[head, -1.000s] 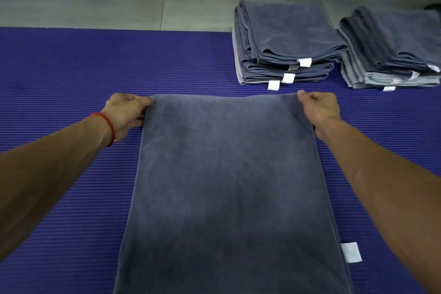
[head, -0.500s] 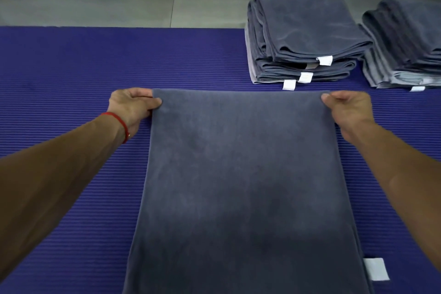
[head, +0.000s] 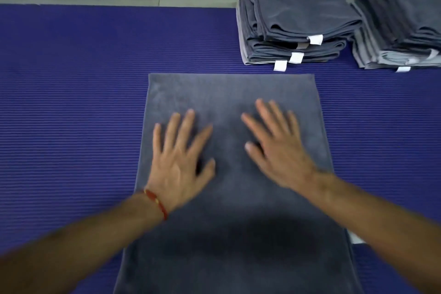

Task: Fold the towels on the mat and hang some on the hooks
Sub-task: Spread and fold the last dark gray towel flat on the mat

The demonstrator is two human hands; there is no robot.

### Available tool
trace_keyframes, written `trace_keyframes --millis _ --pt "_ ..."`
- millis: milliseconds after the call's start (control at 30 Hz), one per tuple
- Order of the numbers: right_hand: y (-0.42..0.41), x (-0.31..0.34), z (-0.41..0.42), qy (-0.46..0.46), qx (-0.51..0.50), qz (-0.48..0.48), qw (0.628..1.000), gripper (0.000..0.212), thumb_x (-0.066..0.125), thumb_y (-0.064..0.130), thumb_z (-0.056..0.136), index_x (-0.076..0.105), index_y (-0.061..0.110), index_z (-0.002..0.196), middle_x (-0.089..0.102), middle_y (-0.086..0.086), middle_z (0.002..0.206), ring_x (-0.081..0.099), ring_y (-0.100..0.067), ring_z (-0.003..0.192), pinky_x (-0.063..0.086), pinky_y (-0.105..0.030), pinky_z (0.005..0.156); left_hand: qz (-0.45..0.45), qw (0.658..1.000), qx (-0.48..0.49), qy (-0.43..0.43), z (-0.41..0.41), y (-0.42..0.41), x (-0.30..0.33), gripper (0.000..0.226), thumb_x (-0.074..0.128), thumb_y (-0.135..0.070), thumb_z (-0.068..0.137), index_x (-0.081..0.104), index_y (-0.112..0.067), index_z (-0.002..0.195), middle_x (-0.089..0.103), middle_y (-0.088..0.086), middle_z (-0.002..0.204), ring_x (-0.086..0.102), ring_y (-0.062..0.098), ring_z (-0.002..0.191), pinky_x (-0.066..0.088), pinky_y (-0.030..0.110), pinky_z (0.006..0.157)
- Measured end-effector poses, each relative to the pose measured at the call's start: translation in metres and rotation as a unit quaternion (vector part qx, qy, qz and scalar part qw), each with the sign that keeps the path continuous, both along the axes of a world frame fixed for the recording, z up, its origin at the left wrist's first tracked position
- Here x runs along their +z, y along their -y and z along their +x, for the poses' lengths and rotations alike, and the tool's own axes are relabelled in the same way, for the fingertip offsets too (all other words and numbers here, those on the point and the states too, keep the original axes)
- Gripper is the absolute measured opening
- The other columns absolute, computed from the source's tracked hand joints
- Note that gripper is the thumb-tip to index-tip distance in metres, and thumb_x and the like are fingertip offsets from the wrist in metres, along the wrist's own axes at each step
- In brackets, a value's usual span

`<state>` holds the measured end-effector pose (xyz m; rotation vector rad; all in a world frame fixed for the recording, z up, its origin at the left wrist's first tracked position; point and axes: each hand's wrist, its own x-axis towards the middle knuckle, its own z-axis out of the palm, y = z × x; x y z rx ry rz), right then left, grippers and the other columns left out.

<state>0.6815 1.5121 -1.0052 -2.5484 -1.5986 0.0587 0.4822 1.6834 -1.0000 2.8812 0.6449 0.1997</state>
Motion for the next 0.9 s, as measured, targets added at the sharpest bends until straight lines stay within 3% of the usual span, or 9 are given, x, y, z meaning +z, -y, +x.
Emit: trace_keyframes --millis 100,233,333,433,533,600,733,833,900 --pt "0.053 -0.012 -0.031 0.005 0.048 -0.064 0.997 0.066 0.029 0.052 0.104 0.020 0.024 0.163 0.007 -0.003 0.171 0.004 -0.026 0.158 0.016 -0.058 0.124 0.030 0.994 -0.048 -0.091 -0.027 0.033 -0.013 0.071 0.033 -0.062 0.097 0.015 -0.035 0.160 0.005 0.007 0.170 0.004 0.037 0.155 0.011 0.069 0.117" --pt "0.126 -0.013 -0.005 0.005 -0.125 -0.092 0.988 0.071 0.015 0.059 0.103 0.013 0.022 0.164 0.007 -0.002 0.171 0.004 -0.023 0.158 0.018 -0.056 0.124 0.029 0.989 -0.037 -0.138 -0.028 0.029 -0.012 0.069 0.024 -0.064 0.098 0.006 -0.039 0.160 0.002 0.004 0.170 0.001 0.037 0.155 0.009 0.070 0.117" --pt "0.152 -0.004 -0.007 -0.001 -0.202 -0.120 0.972 0.075 0.006 0.061 0.102 0.006 0.021 0.164 0.003 -0.002 0.172 0.000 -0.024 0.158 0.012 -0.059 0.124 0.038 0.988 -0.035 -0.147 -0.038 0.035 -0.003 0.069 0.026 -0.061 0.099 0.011 -0.036 0.161 0.004 0.005 0.170 0.002 0.038 0.155 0.011 0.073 0.114" --pt "0.156 0.011 -0.052 0.042 -0.107 -0.111 0.987 0.070 0.024 0.051 0.103 0.018 0.015 0.163 0.009 -0.007 0.171 0.005 -0.029 0.158 0.015 -0.060 0.123 0.041 0.982 -0.149 -0.110 -0.076 0.064 0.008 0.069 0.037 -0.057 0.099 0.018 -0.033 0.160 0.007 0.006 0.170 0.004 0.036 0.155 0.014 0.074 0.114" --pt "0.178 0.008 -0.104 0.016 0.027 -0.114 0.993 0.066 0.028 0.047 0.106 0.016 0.016 0.163 0.006 -0.005 0.171 0.004 -0.026 0.158 0.017 -0.055 0.124 0.002 0.969 -0.214 -0.121 -0.120 0.086 0.003 0.068 0.038 -0.058 0.101 0.012 -0.038 0.160 0.004 0.001 0.170 0.002 0.031 0.156 0.017 0.069 0.117" --pt "0.201 0.004 -0.111 0.009 0.029 -0.118 0.993 0.066 0.025 0.049 0.107 0.014 0.015 0.163 0.006 -0.004 0.171 0.005 -0.024 0.158 0.019 -0.053 0.124 -0.007 0.961 -0.236 -0.144 -0.135 0.082 0.001 0.068 0.036 -0.061 0.101 0.011 -0.039 0.160 0.003 0.000 0.170 0.003 0.030 0.156 0.016 0.066 0.119" --pt "0.240 0.010 -0.094 0.013 -0.007 -0.141 0.990 0.070 0.021 0.052 0.107 0.015 0.011 0.162 0.008 -0.007 0.171 0.007 -0.023 0.158 0.024 -0.052 0.123 -0.013 0.934 -0.303 -0.191 -0.153 0.060 0.009 0.080 0.043 -0.073 0.090 0.008 -0.047 0.158 -0.004 -0.004 0.170 -0.006 0.030 0.156 0.000 0.064 0.118" --pt "0.258 0.013 -0.092 0.025 0.082 -0.117 0.989 0.069 0.034 0.048 0.106 0.024 0.008 0.160 0.018 -0.010 0.169 0.016 -0.024 0.157 0.027 -0.051 0.122 -0.004 0.919 -0.334 -0.210 -0.171 0.056 0.015 0.086 0.051 -0.074 0.080 0.014 -0.054 0.155 -0.005 -0.007 0.170 -0.008 0.031 0.156 0.002 0.070 0.116" --pt "0.264 0.014 -0.093 0.020 0.156 -0.095 0.983 0.069 0.049 0.046 0.100 0.035 0.010 0.157 0.024 -0.009 0.168 0.022 -0.023 0.155 0.025 -0.044 0.123 -0.004 0.922 -0.336 -0.194 -0.180 0.055 0.016 0.079 0.054 -0.067 0.080 0.027 -0.052 0.153 0.008 -0.007 0.169 0.004 0.029 0.156 0.010 0.069 0.116"
